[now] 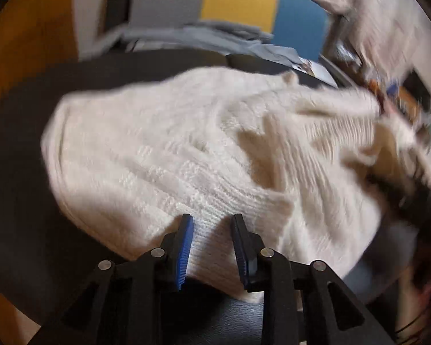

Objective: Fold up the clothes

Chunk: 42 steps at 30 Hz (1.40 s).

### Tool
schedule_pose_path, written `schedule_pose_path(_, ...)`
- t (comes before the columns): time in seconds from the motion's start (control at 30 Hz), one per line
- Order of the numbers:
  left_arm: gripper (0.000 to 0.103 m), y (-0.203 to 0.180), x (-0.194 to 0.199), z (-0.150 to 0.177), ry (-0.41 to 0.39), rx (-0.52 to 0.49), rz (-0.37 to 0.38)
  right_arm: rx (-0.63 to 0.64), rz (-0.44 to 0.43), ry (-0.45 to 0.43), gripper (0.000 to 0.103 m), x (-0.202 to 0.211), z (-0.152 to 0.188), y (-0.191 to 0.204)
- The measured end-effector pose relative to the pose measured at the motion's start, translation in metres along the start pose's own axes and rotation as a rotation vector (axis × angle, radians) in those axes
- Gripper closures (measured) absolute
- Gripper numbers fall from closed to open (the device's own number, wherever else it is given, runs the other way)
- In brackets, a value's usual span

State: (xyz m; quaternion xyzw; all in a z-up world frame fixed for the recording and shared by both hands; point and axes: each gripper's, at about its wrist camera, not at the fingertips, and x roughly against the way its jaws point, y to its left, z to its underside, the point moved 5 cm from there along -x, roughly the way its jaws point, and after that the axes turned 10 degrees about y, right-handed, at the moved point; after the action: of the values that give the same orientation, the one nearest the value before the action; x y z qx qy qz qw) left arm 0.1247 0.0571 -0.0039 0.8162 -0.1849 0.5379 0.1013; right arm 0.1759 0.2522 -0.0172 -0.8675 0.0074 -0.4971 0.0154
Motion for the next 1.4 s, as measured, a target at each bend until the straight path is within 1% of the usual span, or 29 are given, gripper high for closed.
schedule_pose_path(0.03, 0.079, -0.005, -0.001, -0.001, -0.008, -0.026, -0.021, 0.002, 0.006, 0.0, 0.066, 0.0, 0.0, 0.001)
schedule_pose_path(0.07, 0.082, -0.006, -0.001, -0.002, -0.005, -0.034, -0.018, 0.003, 0.013, -0.001, 0.066, -0.001, 0.0, 0.002)
schedule_pose_path(0.13, 0.096, -0.005, -0.001, -0.003, 0.003, -0.045, -0.003, 0.003, 0.02, -0.003, 0.065, -0.001, 0.0, 0.002)
schedule_pose_path(0.17, 0.097, -0.005, -0.001, -0.006, 0.013, -0.041, 0.012, 0.004, 0.022, -0.003, 0.065, -0.001, 0.0, 0.002)
schedule_pose_path(0.2, 0.098, 0.005, 0.006, 0.0, 0.02, -0.043, 0.02, 0.004, 0.023, -0.002, 0.065, -0.001, 0.0, 0.002)
schedule_pose_path(0.3, 0.099, 0.04, 0.018, 0.035, 0.05, -0.14, -0.056, 0.005, 0.018, 0.001, 0.065, -0.001, 0.0, 0.001)
schedule_pose_path(0.37, 0.099, 0.054, 0.02, 0.044, 0.083, -0.221, -0.146, 0.005, 0.015, 0.001, 0.065, -0.001, 0.0, 0.0)
schedule_pose_path(0.47, 0.099, 0.094, 0.022, 0.051, 0.14, -0.327, -0.319, 0.003, 0.015, 0.0, 0.065, -0.001, 0.0, 0.001)
schedule_pose_path(0.5, 0.099, 0.109, 0.02, 0.05, 0.158, -0.341, -0.369, 0.003, 0.018, -0.001, 0.065, -0.001, 0.0, 0.002)
schedule_pose_path(0.57, 0.1, 0.145, 0.014, 0.043, 0.196, -0.355, -0.475, 0.002, 0.023, -0.003, 0.065, -0.002, 0.0, 0.003)
schedule_pose_path(0.63, 0.098, 0.187, 0.005, 0.031, 0.232, -0.357, -0.607, 0.001, 0.025, -0.003, 0.064, -0.002, 0.001, 0.004)
schedule_pose_path(0.67, 0.098, 0.215, -0.001, 0.022, 0.267, -0.334, -0.679, 0.001, 0.026, -0.004, 0.064, -0.002, 0.001, 0.004)
schedule_pose_path(0.7, 0.097, 0.243, -0.005, 0.014, 0.31, -0.28, -0.723, 0.003, 0.027, -0.003, 0.064, -0.002, 0.001, 0.004)
schedule_pose_path(0.73, 0.097, 0.26, 0.0, 0.008, 0.307, -0.202, -0.712, 0.006, 0.027, -0.003, 0.064, -0.002, 0.001, 0.004)
schedule_pose_path(0.83, 0.097, 0.301, 0.023, -0.007, 0.269, 0.039, -0.647, 0.017, 0.016, -0.001, 0.064, -0.001, 0.001, 0.003)
schedule_pose_path(0.9, 0.097, 0.288, 0.049, -0.019, 0.122, 0.163, -0.467, 0.01, 0.011, -0.005, 0.066, -0.001, 0.0, 0.002)
schedule_pose_path(0.93, 0.097, 0.267, 0.059, -0.024, 0.052, 0.172, -0.377, 0.003, 0.009, -0.008, 0.072, 0.0, 0.0, 0.001)
schedule_pose_path(0.97, 0.096, 0.243, 0.068, -0.028, -0.015, 0.171, -0.288, -0.008, 0.004, -0.011, 0.076, 0.001, -0.001, -0.001)
schedule_pose_path(1.0, 0.095, 0.21, 0.066, -0.032, -0.035, 0.129, -0.197, -0.027, -0.008, -0.012, 0.082, 0.002, -0.003, -0.003)
schedule_pose_path(1.07, 0.088, 0.141, 0.059, -0.04, -0.055, 0.031, -0.013, -0.071, -0.04, -0.017, 0.086, 0.006, -0.007, -0.007)
schedule_pose_path(1.13, 0.086, 0.075, 0.044, -0.042, -0.043, -0.089, 0.055, -0.14, -0.11, -0.039, 0.089, 0.021, -0.011, -0.017)
schedule_pose_path(1.2, 0.086, 0.01, 0.028, -0.042, -0.027, -0.21, 0.112, -0.169, -0.158, -0.079, 0.089, 0.044, -0.011, -0.025)
schedule_pose_path(1.23, 0.086, -0.018, 0.019, -0.043, -0.026, -0.249, 0.107, -0.166, -0.173, -0.094, 0.089, 0.056, -0.01, -0.026)
schedule_pose_path(1.27, 0.086, -0.039, 0.011, -0.043, -0.023, -0.266, 0.099, -0.158, -0.184, -0.106, 0.089, 0.069, -0.006, -0.028)
schedule_pose_path(1.33, 0.086, -0.05, 0.001, -0.044, -0.011, -0.232, 0.138, -0.138, -0.19, -0.113, 0.089, 0.089, 0.005, -0.032)
schedule_pose_path(1.4, 0.086, -0.058, -0.008, -0.045, 0.001, -0.191, 0.182, -0.117, -0.184, -0.091, 0.089, 0.102, 0.023, -0.037)
